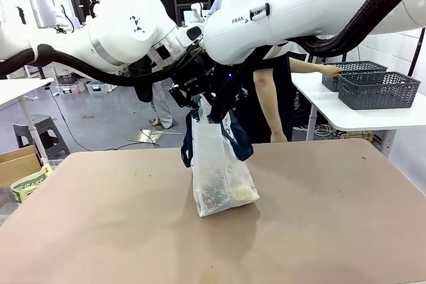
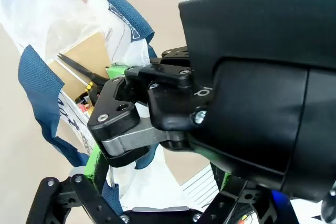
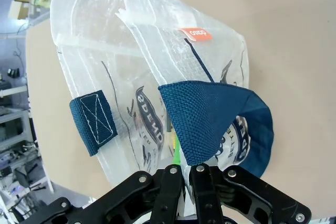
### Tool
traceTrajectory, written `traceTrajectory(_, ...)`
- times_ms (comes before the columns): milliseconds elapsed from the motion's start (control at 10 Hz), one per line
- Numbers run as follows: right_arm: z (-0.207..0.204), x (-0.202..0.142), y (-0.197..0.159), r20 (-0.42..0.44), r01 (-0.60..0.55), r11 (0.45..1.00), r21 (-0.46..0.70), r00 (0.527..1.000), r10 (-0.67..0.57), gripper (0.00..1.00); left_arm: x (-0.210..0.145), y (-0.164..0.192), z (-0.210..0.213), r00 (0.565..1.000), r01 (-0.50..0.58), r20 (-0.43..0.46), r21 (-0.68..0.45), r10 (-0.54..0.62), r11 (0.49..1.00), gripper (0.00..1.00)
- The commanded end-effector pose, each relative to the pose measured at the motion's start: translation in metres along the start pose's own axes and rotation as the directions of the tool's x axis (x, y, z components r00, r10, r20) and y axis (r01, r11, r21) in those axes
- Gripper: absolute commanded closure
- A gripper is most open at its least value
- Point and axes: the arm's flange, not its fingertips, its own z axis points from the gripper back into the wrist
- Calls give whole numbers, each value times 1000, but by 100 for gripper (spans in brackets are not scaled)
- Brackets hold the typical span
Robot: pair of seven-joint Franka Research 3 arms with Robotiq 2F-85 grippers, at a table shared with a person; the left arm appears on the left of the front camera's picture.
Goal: Transfer purchased items from the store into the shopping bag.
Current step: Move the Reusable shopping bag to the right side of the table.
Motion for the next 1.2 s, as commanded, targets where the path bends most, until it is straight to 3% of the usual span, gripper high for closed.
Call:
traceTrajectory(0, 0, 3, 1, 7, -9, 1000, 28, 1000, 9, 100, -8, 8, -6, 1000, 13, -10, -10, -14, 1000, 0)
traceTrajectory(600, 0, 4, 0, 7, -7, 999, 32, 1000, 6, 100, -11, 1, -27, 997, 22, -74, 96, -15, 995, 0)
traceTrajectory(1100, 1, 3, 0, 8, -7, 999, 33, 1000, 7, 100, -15, -2, -23, 998, 36, -54, 142, -29, 989, 100)
